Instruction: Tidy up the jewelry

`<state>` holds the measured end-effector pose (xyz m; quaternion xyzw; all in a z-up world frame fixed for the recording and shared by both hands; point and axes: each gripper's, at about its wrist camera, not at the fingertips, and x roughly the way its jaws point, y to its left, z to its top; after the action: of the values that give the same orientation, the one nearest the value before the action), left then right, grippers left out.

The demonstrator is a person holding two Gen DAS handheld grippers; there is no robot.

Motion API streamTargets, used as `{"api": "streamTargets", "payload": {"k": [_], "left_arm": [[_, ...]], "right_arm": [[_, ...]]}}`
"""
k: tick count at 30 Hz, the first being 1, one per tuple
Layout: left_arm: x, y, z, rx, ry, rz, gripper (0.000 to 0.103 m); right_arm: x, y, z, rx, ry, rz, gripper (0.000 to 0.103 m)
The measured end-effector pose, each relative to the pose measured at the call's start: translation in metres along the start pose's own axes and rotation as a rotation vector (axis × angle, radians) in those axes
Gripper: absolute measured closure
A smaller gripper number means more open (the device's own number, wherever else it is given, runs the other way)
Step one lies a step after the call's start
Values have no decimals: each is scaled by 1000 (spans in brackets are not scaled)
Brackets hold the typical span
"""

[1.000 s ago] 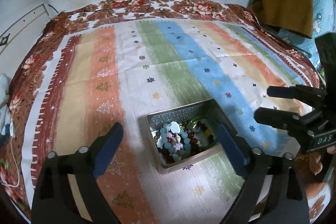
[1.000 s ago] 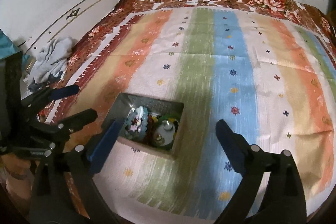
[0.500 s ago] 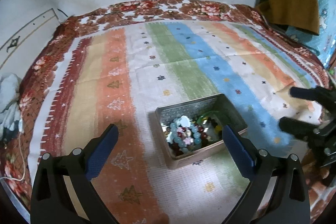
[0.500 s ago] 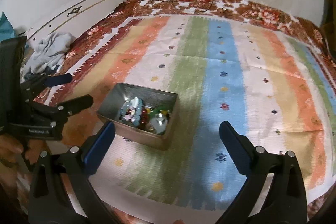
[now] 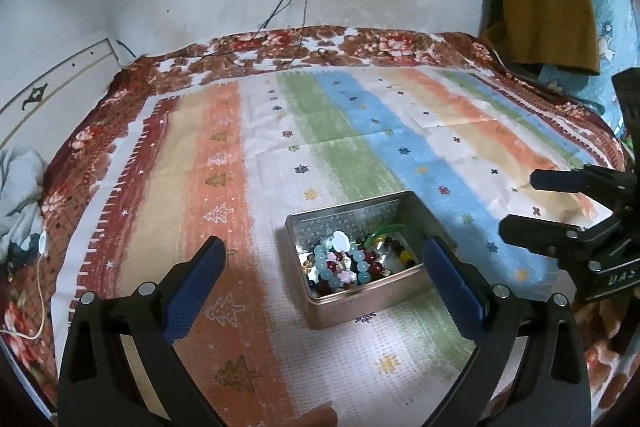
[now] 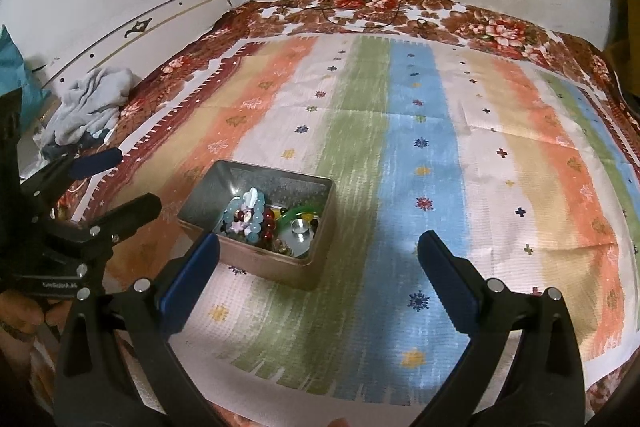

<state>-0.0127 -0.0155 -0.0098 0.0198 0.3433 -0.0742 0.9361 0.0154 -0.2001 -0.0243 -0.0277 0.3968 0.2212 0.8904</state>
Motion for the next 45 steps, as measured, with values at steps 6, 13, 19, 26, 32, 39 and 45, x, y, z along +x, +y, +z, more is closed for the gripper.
{"api": "streamTargets", "payload": {"k": [6, 13, 19, 26, 32, 39, 45], "left_arm": [[-2, -5, -3, 32, -29, 12, 6], [-1, -5, -5, 29, -33, 3, 6], [2, -3, -6, 12, -24, 7, 6], [2, -1, -7, 6, -24, 8, 6], [2, 2, -6, -1, -30, 2, 6], [2, 2, -6, -7, -29, 1, 6], [2, 2, -6, -23, -28, -1, 6]], "right_arm": [[5, 1, -1, 0, 14, 1, 5], [7, -2, -2, 18, 21, 13, 5], [8, -3, -3, 18, 17, 14, 5], [8, -1, -4, 11, 15, 7, 5], [9, -3, -5, 40, 19, 28, 5], [9, 3, -8, 13, 4, 2, 5], [13, 2, -9, 11, 20, -9, 5]]}}
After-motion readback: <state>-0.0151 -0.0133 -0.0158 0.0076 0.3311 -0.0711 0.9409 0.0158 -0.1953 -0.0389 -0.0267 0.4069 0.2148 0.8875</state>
